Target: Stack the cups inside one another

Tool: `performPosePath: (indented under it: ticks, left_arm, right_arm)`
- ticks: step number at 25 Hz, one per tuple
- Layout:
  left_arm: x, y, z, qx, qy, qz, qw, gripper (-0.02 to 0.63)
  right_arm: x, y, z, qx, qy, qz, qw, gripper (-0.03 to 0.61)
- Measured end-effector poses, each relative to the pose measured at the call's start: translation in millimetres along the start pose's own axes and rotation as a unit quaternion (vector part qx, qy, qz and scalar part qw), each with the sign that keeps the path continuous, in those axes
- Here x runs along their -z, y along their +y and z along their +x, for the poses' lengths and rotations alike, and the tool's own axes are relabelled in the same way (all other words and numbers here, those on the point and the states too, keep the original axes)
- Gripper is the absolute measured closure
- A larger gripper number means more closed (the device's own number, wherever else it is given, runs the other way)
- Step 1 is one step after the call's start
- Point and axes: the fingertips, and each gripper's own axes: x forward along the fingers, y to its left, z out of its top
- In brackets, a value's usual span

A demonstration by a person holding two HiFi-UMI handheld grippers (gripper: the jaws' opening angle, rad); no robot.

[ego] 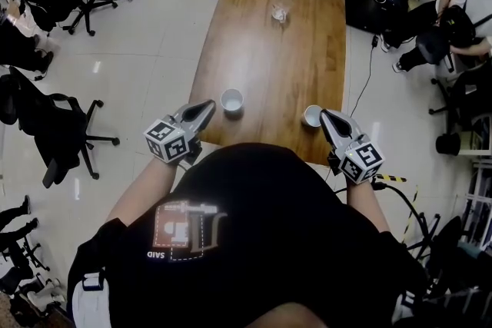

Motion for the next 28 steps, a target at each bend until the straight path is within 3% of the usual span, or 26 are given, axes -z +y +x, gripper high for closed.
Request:
performPosePath:
  ticks: [3,5,6,7,8,9,11,13,15,18,20,21,23,25,28]
  left_arm:
    - [-2.5,-1.6,2.6,0.006,0.008,0.02,0.9997,0.611]
    - [0.6,-5.4,10.3,0.02,0.05,0.09,0.9945,0.612]
    - [5.6,-7.3,15.6,0.034,0.087,0.144,0.9852,0.611]
    - [13.8,-9.0,21.4,0.053,0.13,0.206,0.9685,0.609]
    - [24.2,-10.4,26.9,0.075,0.175,0.27,0.9438,0.604]
    - [35.7,-11.2,31.4,0.097,0.219,0.331,0.9128,0.597]
    - [58.4,-10.2,36.4,0.138,0.292,0.432,0.8423,0.548]
    - [76.3,-5.0,39.7,0.172,0.344,0.505,0.7726,0.515]
    - [89.8,2.5,44.0,0.197,0.379,0.557,0.7126,0.502]
    - [112.9,18.3,46.6,0.222,0.423,0.605,0.6371,0.503]
    - [126.5,29.8,47.8,0.227,0.448,0.624,0.5985,0.503]
    - [131.6,33.8,49.4,0.227,0.456,0.63,0.5858,0.505]
    - [138.0,37.5,54.8,0.224,0.461,0.638,0.5744,0.514]
    - [141.3,36.4,59.8,0.225,0.462,0.638,0.5738,0.569]
    - [140.7,25.7,62.0,0.239,0.466,0.622,0.5819,0.592]
  right_arm:
    - [2.5,-1.9,-2.9,0.004,0.002,0.003,1.0,0.561]
    - [2.4,-3.3,-5.4,0.007,0.003,0.003,1.0,0.561]
    - [2.3,-3.9,-6.7,0.009,0.002,0.003,1.0,0.561]
    - [2.4,-4.6,-8.3,0.012,0.002,0.003,1.0,0.561]
    - [2.7,-5.6,-10.5,0.015,0.002,0.004,1.0,0.561]
    - [3.4,-6.4,-13.0,0.018,0.003,0.005,1.0,0.561]
    - [6.8,-6.9,-18.4,0.023,0.007,0.009,1.0,0.561]
    - [11.6,-6.9,-22.8,0.028,0.01,0.013,0.999,0.561]
    - [17.2,-8.2,-26.6,0.035,0.014,0.018,0.999,0.561]
    - [25.2,-8.8,-32.3,0.044,0.018,0.024,0.999,0.561]
    - [28.4,-8.2,-35.6,0.05,0.022,0.026,0.998,0.561]
    - [29.5,-7.7,-37.5,0.052,0.024,0.028,0.998,0.561]
    - [31.0,-7.2,-41.6,0.056,0.027,0.031,0.998,0.561]
    - [33.0,-9.0,-45.3,0.06,0.025,0.036,0.997,0.561]
    - [37.5,-13.1,-50.7,0.069,0.014,0.045,0.997,0.561]
